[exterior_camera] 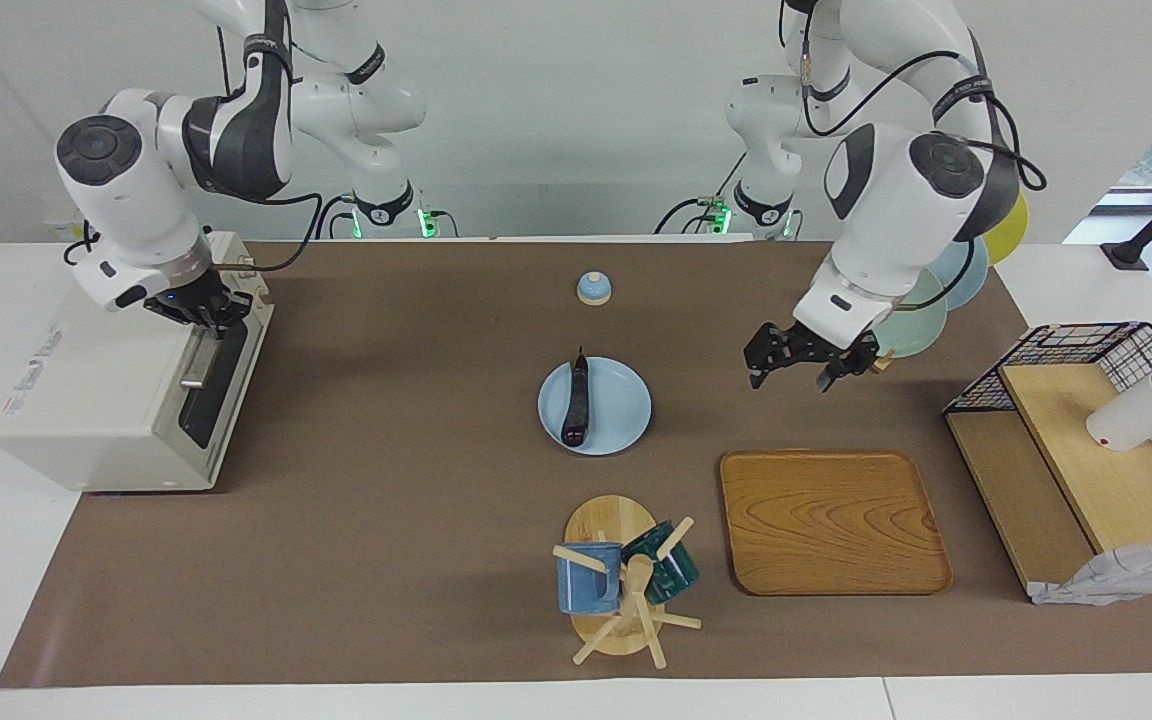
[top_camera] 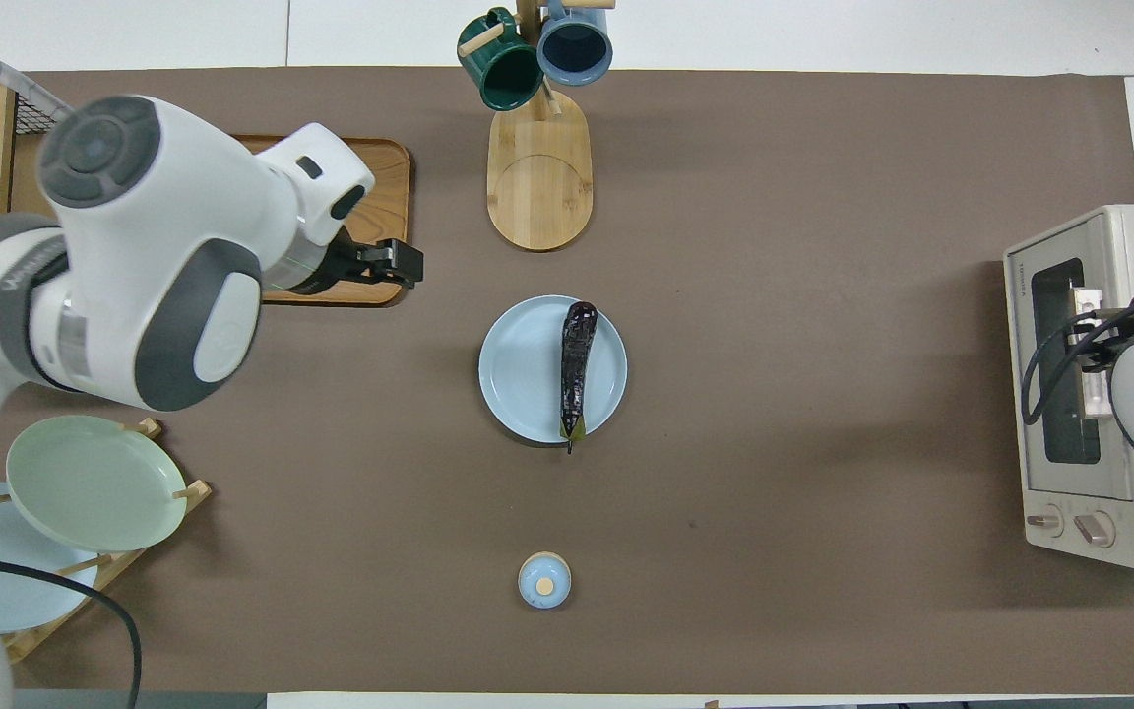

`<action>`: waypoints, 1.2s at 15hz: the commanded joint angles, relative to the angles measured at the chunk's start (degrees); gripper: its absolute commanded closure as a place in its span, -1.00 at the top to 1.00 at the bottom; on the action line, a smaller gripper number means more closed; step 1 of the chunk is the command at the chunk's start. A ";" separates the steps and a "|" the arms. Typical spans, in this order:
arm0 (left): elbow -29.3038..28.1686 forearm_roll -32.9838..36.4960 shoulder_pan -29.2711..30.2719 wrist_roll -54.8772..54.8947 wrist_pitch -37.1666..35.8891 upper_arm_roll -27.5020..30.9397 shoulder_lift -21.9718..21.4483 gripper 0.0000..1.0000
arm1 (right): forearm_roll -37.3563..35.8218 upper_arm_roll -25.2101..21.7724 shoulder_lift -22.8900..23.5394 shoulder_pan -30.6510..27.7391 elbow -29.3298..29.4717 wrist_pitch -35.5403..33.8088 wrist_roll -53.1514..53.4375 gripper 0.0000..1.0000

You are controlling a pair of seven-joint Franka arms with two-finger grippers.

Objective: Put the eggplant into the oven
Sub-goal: 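Withdraw the left gripper while the right gripper pulls the oven door open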

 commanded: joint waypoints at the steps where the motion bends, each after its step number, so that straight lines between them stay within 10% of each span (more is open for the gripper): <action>1: 1.29 2.41 3.02 2.15 -3.91 -0.50 -2.09 1.00 | -0.75 0.19 -2.01 -0.64 -4.62 4.40 -0.97 -1.00; 10: -5.37 3.04 5.85 4.63 -12.44 -0.41 -13.87 1.00 | 6.18 0.37 1.40 5.16 -12.89 20.73 6.68 -1.00; 18: -2.15 3.12 7.16 3.40 -13.49 -0.32 -13.61 1.00 | 8.13 0.46 3.87 6.22 -16.68 28.84 6.85 -1.00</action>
